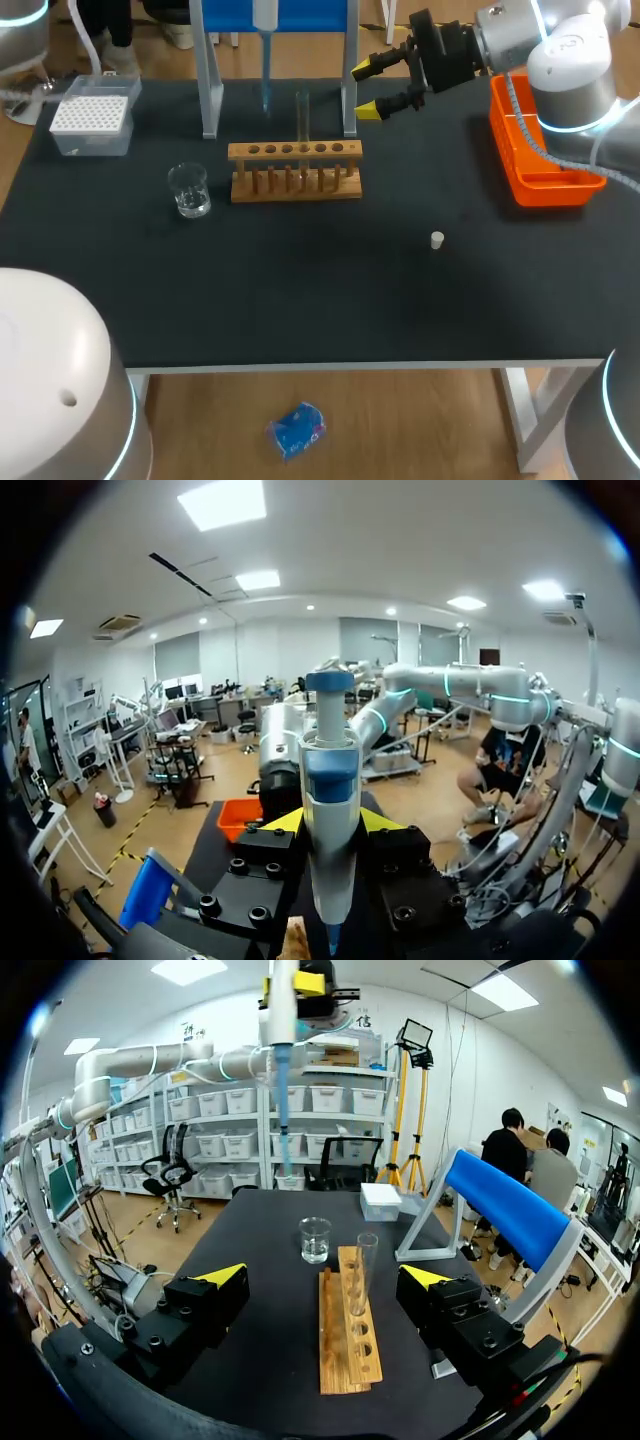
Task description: Invert the test tube, pick up the pipette, mount the tip to pipette, aspirate from beaker and dispense into the tube, eject the tip, return the pipette, and cap with the stopper.
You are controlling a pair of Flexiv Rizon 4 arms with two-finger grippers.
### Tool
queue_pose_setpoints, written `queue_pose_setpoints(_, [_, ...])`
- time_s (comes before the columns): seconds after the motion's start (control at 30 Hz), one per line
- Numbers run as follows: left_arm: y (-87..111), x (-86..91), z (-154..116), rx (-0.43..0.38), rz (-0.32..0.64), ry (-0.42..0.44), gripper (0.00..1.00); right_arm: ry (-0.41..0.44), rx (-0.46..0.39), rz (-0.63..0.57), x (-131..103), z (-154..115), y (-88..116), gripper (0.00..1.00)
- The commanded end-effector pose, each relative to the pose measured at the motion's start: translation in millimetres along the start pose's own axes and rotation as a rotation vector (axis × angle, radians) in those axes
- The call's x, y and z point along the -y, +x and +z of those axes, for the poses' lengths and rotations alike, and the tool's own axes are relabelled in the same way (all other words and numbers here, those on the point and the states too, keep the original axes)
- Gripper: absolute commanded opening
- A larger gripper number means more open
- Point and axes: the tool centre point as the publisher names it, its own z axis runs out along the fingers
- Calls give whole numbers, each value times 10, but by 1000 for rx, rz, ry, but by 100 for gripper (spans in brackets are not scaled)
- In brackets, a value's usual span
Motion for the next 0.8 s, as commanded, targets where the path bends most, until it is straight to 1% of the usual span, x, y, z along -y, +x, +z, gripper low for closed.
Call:
queue_pose_setpoints(0.03, [307,-45,227,98,2,36,0,1,0,0,2,-3,5,100])
queue_pose_setpoints(0.23, [551,-127,497,124,-20,94,0,1,0,0,2,-3,5,100])
queue_pose_setpoints(0.4, [669,-216,662,121,-43,115,0,1,0,0,2,-3,5,100])
queue_pose_setpoints(0.6, [748,-294,789,115,-62,128,0,1,0,0,2,-3,5,100])
queue_pose_setpoints(0.8, [758,-303,799,113,-70,125,0,1,0,0,2,-3,5,100])
